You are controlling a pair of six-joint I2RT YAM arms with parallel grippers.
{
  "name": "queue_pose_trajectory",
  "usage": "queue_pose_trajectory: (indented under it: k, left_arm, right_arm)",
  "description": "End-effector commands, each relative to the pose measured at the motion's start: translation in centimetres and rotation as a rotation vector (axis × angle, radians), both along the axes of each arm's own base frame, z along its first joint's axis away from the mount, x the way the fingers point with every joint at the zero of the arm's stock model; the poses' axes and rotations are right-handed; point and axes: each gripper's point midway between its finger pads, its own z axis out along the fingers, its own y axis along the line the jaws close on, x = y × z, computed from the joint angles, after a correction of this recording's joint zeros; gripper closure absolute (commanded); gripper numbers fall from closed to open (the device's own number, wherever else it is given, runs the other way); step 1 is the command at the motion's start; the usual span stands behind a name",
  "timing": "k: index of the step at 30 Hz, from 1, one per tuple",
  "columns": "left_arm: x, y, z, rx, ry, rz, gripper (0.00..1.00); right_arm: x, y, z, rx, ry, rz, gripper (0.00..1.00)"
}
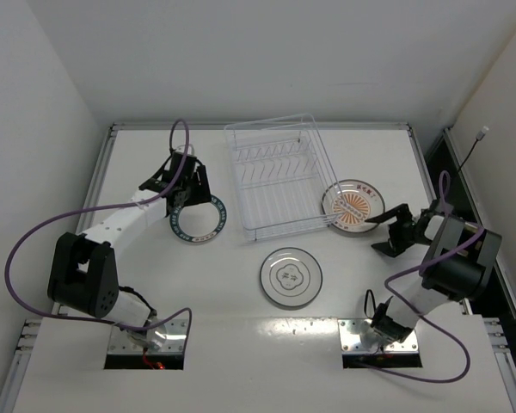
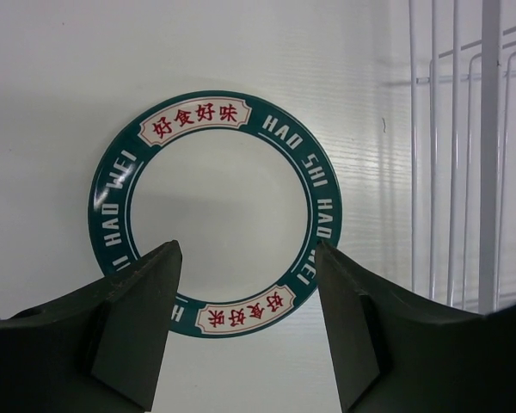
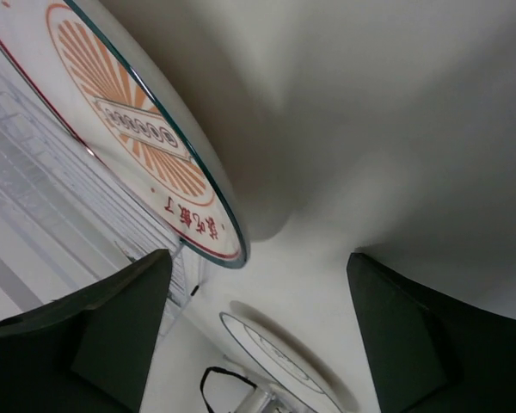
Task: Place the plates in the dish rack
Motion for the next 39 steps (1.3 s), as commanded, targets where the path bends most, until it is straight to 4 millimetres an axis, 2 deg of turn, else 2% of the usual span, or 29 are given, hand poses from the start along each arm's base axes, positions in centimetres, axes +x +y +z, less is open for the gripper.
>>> queue_pose_trajectory:
  k: [1,3,6,7,9,10,11,13,14,15,16,17,18,20,21,23,24,25,26,28,29,31,32,33,34,35,36,38,39]
  left_arm:
    - [0.3,-0.1,1.7,-0.003,-0.051,-0.012,0.4]
    - [0.1,0.1,1.6,0.006,-0.044,-0.006,0.4]
    - [0.2,0.5,1.6,0.021,-0.049,0.01,0.4]
    - [0.2,0.5,1.6,0.021,-0.049,0.011,0.4]
    - [0.3,0.9,1.3,0.039,-0.045,0.025,0.4]
    - [0.6,0.8,1.8,0.036,-0.055,0.026,0.4]
    - [0.7,0.9,1.8,0.045,-0.052,0.033,0.4]
    - [1.1,1.5,2.5,0.058,-0.056,0.078,0.4]
    - [1.8,1.6,4.2,0.054,-0.087,0.098,0.4]
    - [1.7,2.2,4.0,0.084,-0.059,0.134,0.4]
    - [2.1,2.5,4.7,0.099,-0.064,0.149,0.4]
    - [3.0,2.6,6.5,0.091,-0.101,0.182,0.4]
    - [3.1,3.1,6.6,0.103,-0.092,0.231,0.4]
    - [4.4,2.8,8.8,0.078,-0.144,0.248,0.4]
    - [5.0,3.0,9.7,0.068,-0.179,0.272,0.4]
    - [5.9,3.0,10.6,0.057,-0.224,0.298,0.4]
    - [6.6,3.0,11.3,0.047,-0.262,0.309,0.4]
    - [6.8,3.2,11.3,0.052,-0.276,0.322,0.4]
    - [6.7,3.5,10.6,0.074,-0.272,0.321,0.4]
    - [6.7,3.6,10.3,0.099,-0.296,0.32,0.4]
    - [6.4,3.9,10.0,0.117,-0.297,0.319,0.4]
    - [5.5,3.2,8.9,0.139,-0.313,0.29,0.4]
    - [4.8,2.7,8.3,0.152,-0.321,0.269,0.4]
    - [4.8,2.7,8.3,0.152,-0.321,0.269,0.4]
    - [4.5,1.6,8.2,0.123,-0.31,0.223,0.4]
    - [4.5,1.1,8.1,0.113,-0.303,0.196,0.4]
    - [4.5,0.8,8.0,0.101,-0.299,0.18,0.4]
    - [4.6,0.3,8.5,0.077,-0.312,0.164,0.4]
    - [4.6,0.3,8.5,0.077,-0.312,0.163,0.4]
  right_arm:
    - [2.7,-0.5,-0.6,-0.016,-0.058,0.012,0.24]
    - [3.3,-0.4,-1.1,-0.006,-0.049,0.016,0.29]
    - [5.2,0.2,-0.1,-0.04,-0.078,0.051,0.44]
    - [6.0,0.3,0.3,-0.044,-0.077,0.057,0.54]
    - [6.8,0.4,0.7,-0.049,-0.087,0.069,0.65]
    - [6.4,0.6,-0.1,-0.034,-0.057,0.069,0.79]
    - [6.9,0.4,0.3,-0.04,-0.071,0.069,0.84]
    - [6.3,0.5,-0.4,-0.036,-0.037,0.073,0.94]
    - [6.2,0.1,-0.2,-0.066,-0.037,0.072,1.0]
    - [6.1,-0.3,0.1,-0.078,-0.035,0.058,1.0]
    - [5.5,-0.5,0.1,-0.102,-0.02,0.058,1.0]
    - [5.5,-0.8,0.6,-0.13,-0.03,0.058,1.0]
    - [5.7,-1.3,2.2,-0.169,-0.063,0.047,1.0]
    - [5.1,-2.1,3.4,-0.239,-0.055,0.024,1.0]
    - [5.7,-2.8,5.9,-0.313,-0.112,0.012,1.0]
    - [6.3,-2.8,9.2,-0.383,-0.171,0.008,1.0]
    - [6.5,-3.7,10.7,-0.458,-0.182,-0.015,1.0]
    - [6.6,-4.0,12.3,-0.499,-0.201,-0.03,1.0]
    - [7.0,-4.4,15.8,-0.564,-0.255,-0.041,1.0]
    - [7.4,-4.7,19.1,-0.691,-0.292,-0.052,1.0]
    - [8.0,-4.8,21.7,-0.738,-0.34,-0.063,1.0]
    - [9.0,-3.7,25.2,-0.831,-0.413,-0.045,1.0]
    - [10.3,-2.7,26.8,-0.886,-0.448,-0.023,1.0]
    - [10.8,-2.0,25.9,-0.904,-0.428,0.011,1.0]
    - [11.9,-1.4,27.3,-0.93,-0.456,0.021,1.0]
    - [12.7,0.1,27.4,-0.966,-0.455,0.064,1.0]
    - [14.2,0.9,27.3,-0.984,-0.451,0.092,1.0]
    - [15.6,2.0,27.1,-1.036,-0.438,0.116,1.0]
    - [16.6,3.6,28.4,-1.059,-0.471,0.149,1.0]
